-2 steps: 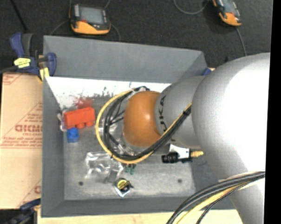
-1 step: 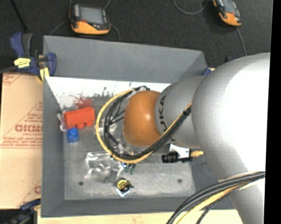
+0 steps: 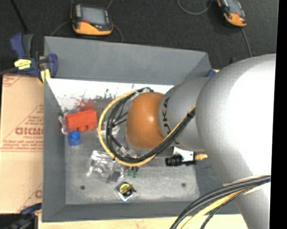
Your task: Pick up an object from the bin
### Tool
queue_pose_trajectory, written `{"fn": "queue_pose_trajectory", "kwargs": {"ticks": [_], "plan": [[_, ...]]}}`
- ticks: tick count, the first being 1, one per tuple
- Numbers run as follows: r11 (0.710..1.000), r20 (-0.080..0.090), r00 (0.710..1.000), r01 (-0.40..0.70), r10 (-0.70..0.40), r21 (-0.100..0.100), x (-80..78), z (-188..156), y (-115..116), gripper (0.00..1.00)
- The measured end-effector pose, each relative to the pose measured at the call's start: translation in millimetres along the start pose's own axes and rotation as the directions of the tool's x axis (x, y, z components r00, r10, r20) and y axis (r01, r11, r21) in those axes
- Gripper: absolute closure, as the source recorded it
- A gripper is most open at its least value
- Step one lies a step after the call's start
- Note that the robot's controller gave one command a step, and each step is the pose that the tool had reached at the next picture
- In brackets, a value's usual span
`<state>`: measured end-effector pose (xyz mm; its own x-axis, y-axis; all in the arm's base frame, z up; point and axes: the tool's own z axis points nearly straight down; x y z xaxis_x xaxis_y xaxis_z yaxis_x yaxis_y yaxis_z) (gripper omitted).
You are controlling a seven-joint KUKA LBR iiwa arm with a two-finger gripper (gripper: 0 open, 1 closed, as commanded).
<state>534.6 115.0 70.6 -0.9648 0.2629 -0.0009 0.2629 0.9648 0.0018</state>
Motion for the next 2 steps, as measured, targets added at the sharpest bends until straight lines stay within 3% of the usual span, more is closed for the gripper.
{"fn": "queue_pose_trajectory", "kwargs": {"ticks": [1,2], "plan": [[1.0,0.005,1.0,0.002,-0.002,-0.001,-2.0,-86.9,-0.3,1.0],[1.0,0.001,1.0,0.003,-0.003,0.001,-2.7,-108.1,-0.9,1.0]]}}
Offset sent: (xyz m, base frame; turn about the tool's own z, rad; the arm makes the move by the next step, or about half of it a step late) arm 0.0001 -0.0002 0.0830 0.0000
